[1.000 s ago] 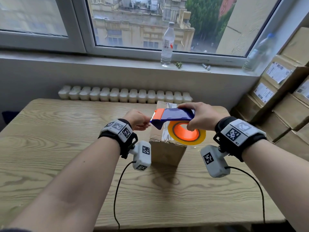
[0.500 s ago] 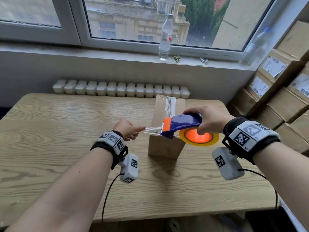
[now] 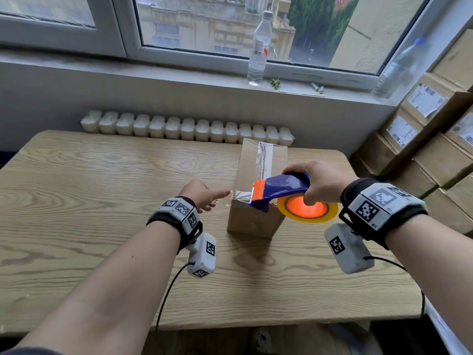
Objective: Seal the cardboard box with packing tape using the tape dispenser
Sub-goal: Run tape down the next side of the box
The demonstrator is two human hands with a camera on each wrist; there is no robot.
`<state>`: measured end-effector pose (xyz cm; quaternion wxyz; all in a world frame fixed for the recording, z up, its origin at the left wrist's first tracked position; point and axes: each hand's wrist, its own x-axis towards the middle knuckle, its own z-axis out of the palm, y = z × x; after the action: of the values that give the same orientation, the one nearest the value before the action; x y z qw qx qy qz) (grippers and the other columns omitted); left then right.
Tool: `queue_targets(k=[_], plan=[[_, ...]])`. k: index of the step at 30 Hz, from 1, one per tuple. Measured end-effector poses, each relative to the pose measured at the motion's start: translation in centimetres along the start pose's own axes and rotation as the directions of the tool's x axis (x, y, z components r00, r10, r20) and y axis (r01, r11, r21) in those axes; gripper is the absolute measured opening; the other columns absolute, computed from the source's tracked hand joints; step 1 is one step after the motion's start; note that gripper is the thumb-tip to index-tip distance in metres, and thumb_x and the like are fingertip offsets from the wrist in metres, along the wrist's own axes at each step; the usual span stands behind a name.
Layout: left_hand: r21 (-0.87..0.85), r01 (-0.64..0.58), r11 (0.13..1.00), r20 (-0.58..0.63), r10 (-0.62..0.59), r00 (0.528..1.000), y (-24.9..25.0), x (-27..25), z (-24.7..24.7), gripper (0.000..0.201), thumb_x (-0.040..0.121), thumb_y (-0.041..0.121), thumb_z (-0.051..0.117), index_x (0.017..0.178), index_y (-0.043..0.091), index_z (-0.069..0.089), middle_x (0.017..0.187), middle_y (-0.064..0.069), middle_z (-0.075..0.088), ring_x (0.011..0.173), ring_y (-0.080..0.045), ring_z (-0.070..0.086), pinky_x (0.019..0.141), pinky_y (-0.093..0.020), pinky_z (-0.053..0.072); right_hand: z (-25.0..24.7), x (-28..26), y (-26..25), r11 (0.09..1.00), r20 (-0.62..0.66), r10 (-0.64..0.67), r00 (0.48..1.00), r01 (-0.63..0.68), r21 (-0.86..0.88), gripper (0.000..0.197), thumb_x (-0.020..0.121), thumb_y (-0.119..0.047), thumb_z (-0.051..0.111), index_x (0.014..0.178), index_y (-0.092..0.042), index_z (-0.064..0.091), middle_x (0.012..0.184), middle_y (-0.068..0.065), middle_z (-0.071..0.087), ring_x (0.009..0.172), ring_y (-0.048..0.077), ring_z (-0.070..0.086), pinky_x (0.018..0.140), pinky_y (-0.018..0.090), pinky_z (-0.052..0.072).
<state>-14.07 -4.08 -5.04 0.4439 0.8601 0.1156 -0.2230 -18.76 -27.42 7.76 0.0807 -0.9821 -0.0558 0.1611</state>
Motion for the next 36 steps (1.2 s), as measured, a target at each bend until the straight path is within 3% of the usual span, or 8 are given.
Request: queue_targets(k=[4, 8, 10, 13, 16, 20, 26, 36], plan=[[0.004, 0.065, 0.998, 0.098, -0.065, 0.993, 0.4, -0.4, 1.2, 0.058, 0.089, 0.056, 0.052, 0.108, 0.002, 0.062, 0.089, -0.005, 0.061, 0.068, -0.013, 0.059, 0.065, -0.029, 0.047, 0.1, 0.6, -0.3, 0.999, 0.005, -0.016, 1.000, 0.016, -0.039, 0.070, 0.062, 0.002, 0.067, 0.124, -0.029, 0.056, 0.101, -0.004, 0.061, 0.087, 0.018, 0.052, 0.063, 0.023, 0.040], [0.021, 0.109, 0.994, 0.215, -0.111, 0.970, 1.5, -1.2, 2.6, 0.061, 0.101, 0.044, 0.029, 0.135, -0.004, 0.045, 0.130, -0.019, 0.055, 0.084, -0.023, 0.057, 0.073, -0.033, 0.044, 0.3, 1.0, -0.7, 0.998, 0.016, -0.002, 1.000, 0.003, -0.057, 0.069, 0.061, 0.000, 0.065, 0.123, -0.031, 0.057, 0.100, -0.004, 0.063, 0.088, 0.019, 0.054, 0.061, 0.024, 0.041], [0.006, 0.121, 0.993, 0.220, -0.120, 0.968, 2.1, -1.5, 3.2, 0.059, 0.103, 0.040, 0.022, 0.138, -0.005, 0.039, 0.133, -0.021, 0.053, 0.072, -0.022, 0.056, 0.071, -0.035, 0.044, 0.4, 1.2, -0.8, 0.998, 0.019, 0.003, 1.000, -0.002, -0.059, 0.071, 0.061, 0.000, 0.066, 0.124, -0.031, 0.056, 0.101, -0.005, 0.062, 0.089, 0.019, 0.053, 0.060, 0.024, 0.039], [0.001, 0.153, 0.988, 0.205, -0.150, 0.967, 2.6, -1.8, 3.5, 0.058, 0.104, 0.038, 0.022, 0.139, -0.006, 0.037, 0.129, -0.023, 0.054, 0.068, -0.023, 0.057, 0.068, -0.034, 0.046, 0.4, 1.3, -0.9, 0.998, 0.016, 0.016, 1.000, -0.015, -0.054, 0.072, 0.062, 0.000, 0.067, 0.126, -0.031, 0.054, 0.103, -0.005, 0.059, 0.090, 0.019, 0.052, 0.064, 0.026, 0.040], [0.077, 0.070, 0.995, 0.072, -0.075, 0.995, 2.1, -1.5, 3.1, 0.052, 0.102, 0.035, 0.032, 0.130, -0.005, 0.051, 0.130, -0.021, 0.057, 0.107, -0.035, 0.062, 0.091, -0.038, 0.051, 0.5, 1.3, -0.9, 0.998, 0.009, 0.027, 1.000, -0.026, -0.058, 0.073, 0.062, -0.001, 0.068, 0.126, -0.031, 0.053, 0.102, -0.006, 0.057, 0.092, 0.019, 0.052, 0.068, 0.029, 0.043], [0.074, -0.079, 0.994, -0.139, 0.089, 0.986, 2.3, -0.9, 2.7, 0.035, 0.089, 0.026, 0.051, 0.084, -0.001, 0.072, 0.079, -0.012, 0.076, 0.078, -0.025, 0.074, 0.080, -0.037, 0.060, 0.6, 1.4, -0.9, 0.998, 0.000, 0.025, 1.000, -0.025, -0.059, 0.070, 0.062, -0.002, 0.067, 0.124, -0.032, 0.055, 0.101, -0.006, 0.059, 0.092, 0.019, 0.054, 0.069, 0.029, 0.045], [0.242, -0.112, 0.964, 0.033, 0.107, 0.994, 4.7, -1.0, 2.5, 0.033, 0.091, 0.031, 0.060, 0.071, 0.005, 0.061, 0.072, -0.010, 0.066, 0.082, -0.024, 0.072, 0.083, -0.037, 0.059, 0.5, 1.3, -0.8, 0.999, 0.003, 0.013, 1.000, -0.013, -0.050, 0.068, 0.063, -0.003, 0.068, 0.123, -0.032, 0.055, 0.104, -0.005, 0.061, 0.092, 0.019, 0.054, 0.069, 0.030, 0.047], [0.113, 0.044, 0.993, 0.027, -0.048, 0.998, 4.2, 0.1, 2.6, 0.042, 0.084, 0.038, 0.069, 0.094, -0.003, 0.070, 0.086, -0.016, 0.075, 0.076, -0.023, 0.072, 0.087, -0.041, 0.058, -0.1, 0.6, 0.9, 0.999, 0.002, -0.046, 0.999, 0.046, -0.001, 0.072, 0.064, 0.000, 0.068, 0.128, -0.029, 0.054, 0.113, 0.000, 0.063, 0.092, 0.019, 0.052, 0.075, 0.030, 0.049]])
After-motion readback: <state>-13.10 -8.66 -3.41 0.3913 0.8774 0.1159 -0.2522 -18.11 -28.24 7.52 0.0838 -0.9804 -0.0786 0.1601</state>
